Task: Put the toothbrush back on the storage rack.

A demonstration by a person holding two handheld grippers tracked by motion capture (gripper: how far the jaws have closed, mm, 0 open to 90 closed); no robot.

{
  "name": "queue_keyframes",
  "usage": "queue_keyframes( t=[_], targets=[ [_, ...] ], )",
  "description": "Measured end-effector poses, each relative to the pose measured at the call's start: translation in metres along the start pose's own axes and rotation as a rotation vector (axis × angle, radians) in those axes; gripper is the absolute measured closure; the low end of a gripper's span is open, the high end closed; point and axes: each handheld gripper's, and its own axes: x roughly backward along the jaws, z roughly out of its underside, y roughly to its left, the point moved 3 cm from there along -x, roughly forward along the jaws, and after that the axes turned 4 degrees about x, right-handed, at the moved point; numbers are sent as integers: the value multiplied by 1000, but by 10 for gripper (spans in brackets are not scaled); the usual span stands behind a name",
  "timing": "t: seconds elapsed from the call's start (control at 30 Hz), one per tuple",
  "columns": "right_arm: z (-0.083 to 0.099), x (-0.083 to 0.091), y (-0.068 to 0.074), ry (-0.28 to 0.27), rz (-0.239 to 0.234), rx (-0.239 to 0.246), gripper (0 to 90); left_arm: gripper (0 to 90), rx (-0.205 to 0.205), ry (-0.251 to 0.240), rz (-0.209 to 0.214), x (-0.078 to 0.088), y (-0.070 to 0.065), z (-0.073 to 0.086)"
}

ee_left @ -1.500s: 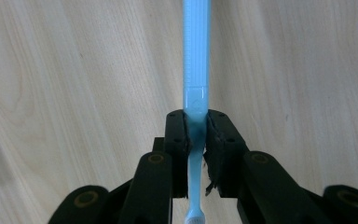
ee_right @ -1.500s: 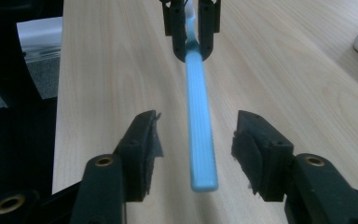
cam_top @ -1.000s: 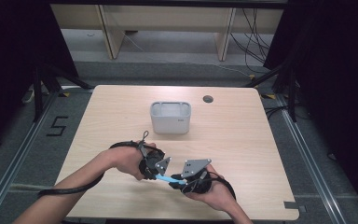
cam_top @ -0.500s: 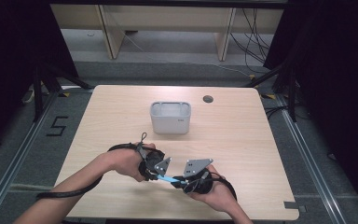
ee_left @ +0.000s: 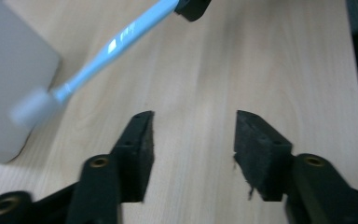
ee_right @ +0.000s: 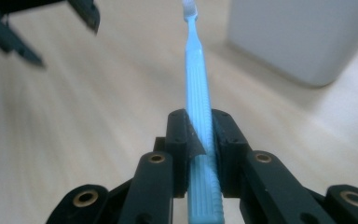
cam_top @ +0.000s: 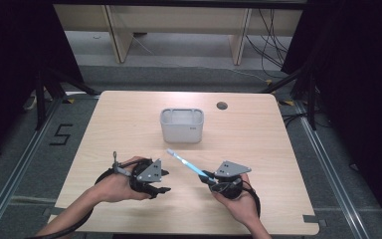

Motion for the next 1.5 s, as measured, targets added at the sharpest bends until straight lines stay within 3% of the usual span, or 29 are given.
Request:
queue_keyframes(
  t=[0.03, 0.07, 0.17, 0.2, 0.23, 0.27, 0.37, 0.43, 0.5, 0.57, 0.63, 0.67, 0.73, 0.83, 0.87, 0.9, 0.97, 1.0, 1.1, 1.17, 1.23, 1.3, 1.5],
  targets=[
    [-4, 5, -3, -61, 34, -22, 787, 391, 81, -80, -45, -1, 3, 6],
    [-6, 6, -4, -87, 48, -22, 787, 368, 134, -113, -66, -2, 6, 7],
    [-10, 8, -4, -153, 82, -50, 787, 341, 293, -224, -88, -4, 10, 8],
    [-10, 8, -4, -153, 82, -50, 787, 328, 293, -224, -88, -4, 10, 8],
    [-11, 9, -2, -180, 118, -48, 787, 324, 362, -277, -91, -7, 13, 7],
    [-12, 7, -3, -208, 114, -30, 787, 321, 382, -286, -104, -7, 14, 7],
    [-13, 6, -1, -209, 102, -26, 787, 316, 443, -337, -110, -11, 17, 4],
    [-13, 5, -1, -219, 103, -19, 788, 317, 462, -356, -108, -12, 19, 3],
    [-13, 6, 5, -189, 97, -49, 787, 319, 481, -365, -116, -14, 21, 0],
    [-14, 5, 2, -211, 98, 5, 788, 317, 487, -371, -116, -16, 22, -2],
    [-14, 4, 6, -209, 80, -28, 787, 317, 493, -383, -117, -18, 23, -4],
    [-15, 3, 6, -208, 66, -19, 787, 317, 498, -387, -115, -18, 24, -5],
    [-15, 4, 6, -221, 90, 11, 787, 316, 513, -396, -114, -19, 26, -6],
    [-16, 3, 10, -216, 62, -16, 787, 314, 533, -416, -111, -19, 28, -10],
    [-16, 3, 9, -227, 80, 6, 788, 315, 533, -416, -111, -19, 28, -10],
    [-17, 2, 10, -234, 64, -2, 787, 314, 532, -425, -111, -19, 29, -12],
    [-18, 4, 10, -222, 80, 4, 787, 312, 538, -431, -108, -20, 30, -13],
    [-18, 5, 12, -217, 76, -16, 788, 311, 539, -447, -97, -22, 30, -14],
    [-20, 3, 12, -238, 60, -3, 788, 305, 544, -440, -102, -22, 32, -16],
    [-19, 4, 13, -219, 67, -1, 788, 303, 550, -445, -96, -22, 32, -18],
    [-20, 2, 10, -252, 86, 38, 788, 302, 552, -456, -94, -22, 33, -21],
    [-20, 1, 14, -241, 59, -1, 788, 300, 552, -463, -91, -23, 33, -23],
    [-20, 2, 16, -231, 66, 9, 787, 296, 566, -478, -70, -26, 32, -28]
  ],
)
